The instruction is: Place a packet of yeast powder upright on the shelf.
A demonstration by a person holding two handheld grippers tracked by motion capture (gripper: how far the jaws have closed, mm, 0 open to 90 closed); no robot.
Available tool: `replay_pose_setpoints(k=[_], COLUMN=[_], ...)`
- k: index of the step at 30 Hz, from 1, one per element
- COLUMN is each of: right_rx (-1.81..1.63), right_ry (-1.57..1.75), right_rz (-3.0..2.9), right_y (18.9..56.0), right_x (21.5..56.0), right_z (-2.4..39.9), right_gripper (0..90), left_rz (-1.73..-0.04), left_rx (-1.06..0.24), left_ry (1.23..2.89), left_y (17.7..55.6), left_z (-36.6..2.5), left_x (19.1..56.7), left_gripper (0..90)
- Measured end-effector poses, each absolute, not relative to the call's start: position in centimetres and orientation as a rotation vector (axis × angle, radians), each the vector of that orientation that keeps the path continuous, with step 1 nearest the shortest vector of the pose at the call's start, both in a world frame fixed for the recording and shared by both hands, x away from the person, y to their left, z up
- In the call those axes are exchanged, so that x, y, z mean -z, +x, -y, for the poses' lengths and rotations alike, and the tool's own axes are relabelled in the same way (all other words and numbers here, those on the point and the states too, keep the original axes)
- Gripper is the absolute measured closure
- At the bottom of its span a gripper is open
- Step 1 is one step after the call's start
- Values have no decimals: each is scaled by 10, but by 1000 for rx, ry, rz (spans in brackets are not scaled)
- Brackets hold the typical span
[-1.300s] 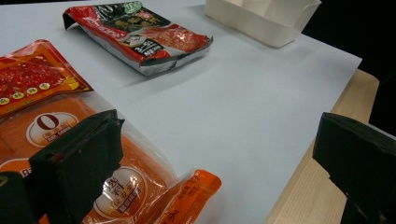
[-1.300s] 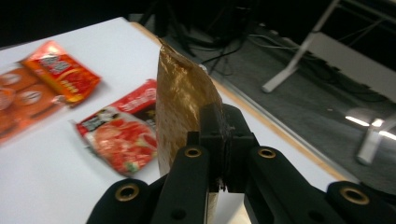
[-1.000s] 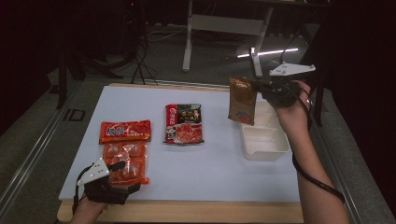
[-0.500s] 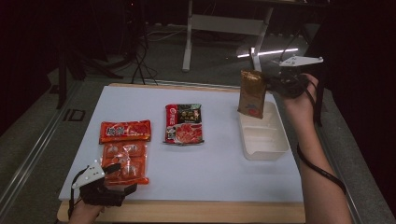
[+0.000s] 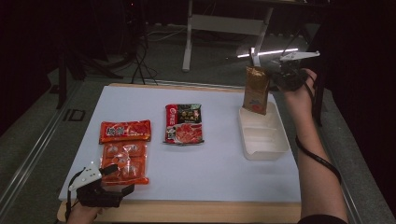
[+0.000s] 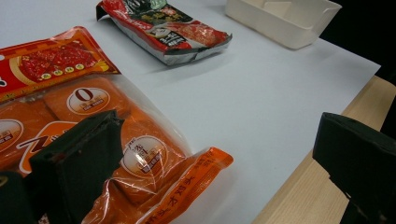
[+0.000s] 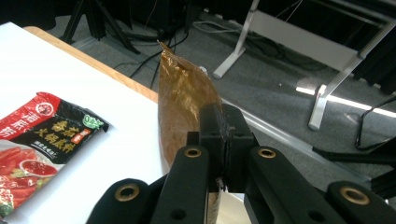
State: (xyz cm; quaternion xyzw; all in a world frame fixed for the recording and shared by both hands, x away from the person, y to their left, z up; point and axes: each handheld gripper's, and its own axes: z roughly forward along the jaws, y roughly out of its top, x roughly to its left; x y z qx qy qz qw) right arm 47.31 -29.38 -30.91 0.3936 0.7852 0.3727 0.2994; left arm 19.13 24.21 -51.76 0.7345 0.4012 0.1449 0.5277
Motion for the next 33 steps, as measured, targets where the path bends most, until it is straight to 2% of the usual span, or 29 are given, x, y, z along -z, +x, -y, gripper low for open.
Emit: replay_pose_setpoints(k=[13,33], right_rx=[-965,-985], right_ry=[1047,1144], right_rz=[-2095,-2139], right_y=[497,500], right_x=[334,371], right_z=[294,306], right_gripper=[888,886], left_rz=[-964,-950], left_rx=[-338,-339], left_ry=[1753,1759], left_y=[192,191], left_z=[-242,-242], left_x=[518,518], left_gripper=[16,16])
